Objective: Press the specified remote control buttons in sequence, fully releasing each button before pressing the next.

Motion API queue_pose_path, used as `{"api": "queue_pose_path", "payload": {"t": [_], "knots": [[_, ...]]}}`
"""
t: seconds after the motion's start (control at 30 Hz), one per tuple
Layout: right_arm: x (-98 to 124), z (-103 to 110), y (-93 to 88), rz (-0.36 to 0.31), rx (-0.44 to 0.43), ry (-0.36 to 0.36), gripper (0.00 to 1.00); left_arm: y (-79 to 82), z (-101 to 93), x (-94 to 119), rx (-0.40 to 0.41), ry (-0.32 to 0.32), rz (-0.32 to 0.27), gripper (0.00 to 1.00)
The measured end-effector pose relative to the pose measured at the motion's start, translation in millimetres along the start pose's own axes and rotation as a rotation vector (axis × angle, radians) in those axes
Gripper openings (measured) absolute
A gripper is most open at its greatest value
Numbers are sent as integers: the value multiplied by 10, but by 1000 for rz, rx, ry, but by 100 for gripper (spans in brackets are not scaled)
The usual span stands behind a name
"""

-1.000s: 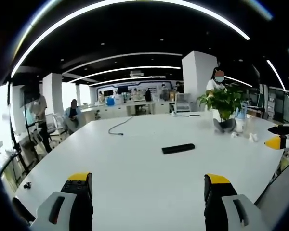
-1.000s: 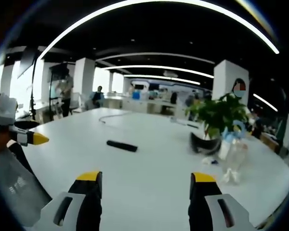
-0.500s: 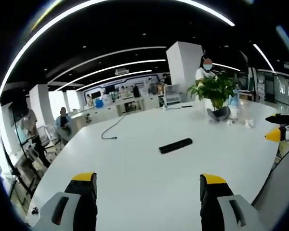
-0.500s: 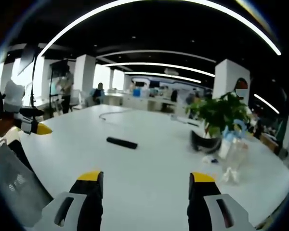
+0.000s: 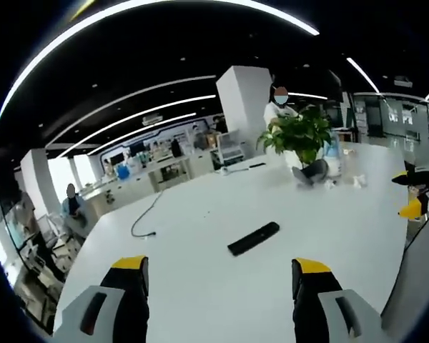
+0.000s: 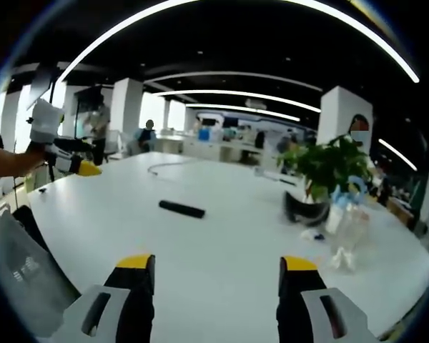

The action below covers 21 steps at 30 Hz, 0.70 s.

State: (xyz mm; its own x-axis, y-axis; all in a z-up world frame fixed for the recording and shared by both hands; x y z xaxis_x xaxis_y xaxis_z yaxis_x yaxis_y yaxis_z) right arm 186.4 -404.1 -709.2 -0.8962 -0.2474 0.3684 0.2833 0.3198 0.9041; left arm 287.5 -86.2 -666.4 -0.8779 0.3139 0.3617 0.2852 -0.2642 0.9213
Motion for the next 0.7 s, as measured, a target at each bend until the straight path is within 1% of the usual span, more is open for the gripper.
{"api": "queue_pose_path", "payload": {"t": [0.1, 0.23, 0.33, 0.4, 0.5, 0.63, 0.67, 0.7], "knots": [[-1, -4, -4, 5, 1, -3, 68, 77, 4, -76, -26, -21, -7, 85], [-7, -1, -13, 12, 4, -2, 68, 155, 5, -209, -57, -53, 8, 84], [-13, 3, -23, 19, 4, 3, 68, 251, 2, -287, -66, -72, -14, 79], [-13, 7, -21, 19, 5, 5, 68, 311, -13, -345, -66, -88, -22, 79], [-16, 11, -26, 23, 8, 7, 68, 378, -33, -408, -90, -101, -32, 78], [-19, 14, -29, 24, 8, 9, 67, 436, -70, -531, -119, -145, -18, 78], [-20, 15, -30, 26, 8, 10, 67, 444, -88, -569, -126, -164, -7, 78], [-21, 15, -34, 29, 10, 10, 67, 460, -90, -585, -132, -164, -9, 75]]}}
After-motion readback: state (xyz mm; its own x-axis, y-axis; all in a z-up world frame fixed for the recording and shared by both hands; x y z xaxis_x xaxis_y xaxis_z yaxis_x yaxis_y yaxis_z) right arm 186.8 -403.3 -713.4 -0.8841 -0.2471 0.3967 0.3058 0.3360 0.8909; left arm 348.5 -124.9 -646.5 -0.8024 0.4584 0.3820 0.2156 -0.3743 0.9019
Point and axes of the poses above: the point that each gripper's makers call its tool centre point, and the gripper's own axes: x roughly backward along the fingers, z roughly to its left, y roughly out of its top, the point moved 4 cm from there along x, roughly backward along the fingers, and after that the axes turned 6 degrees about x, right-handed, at the moved point
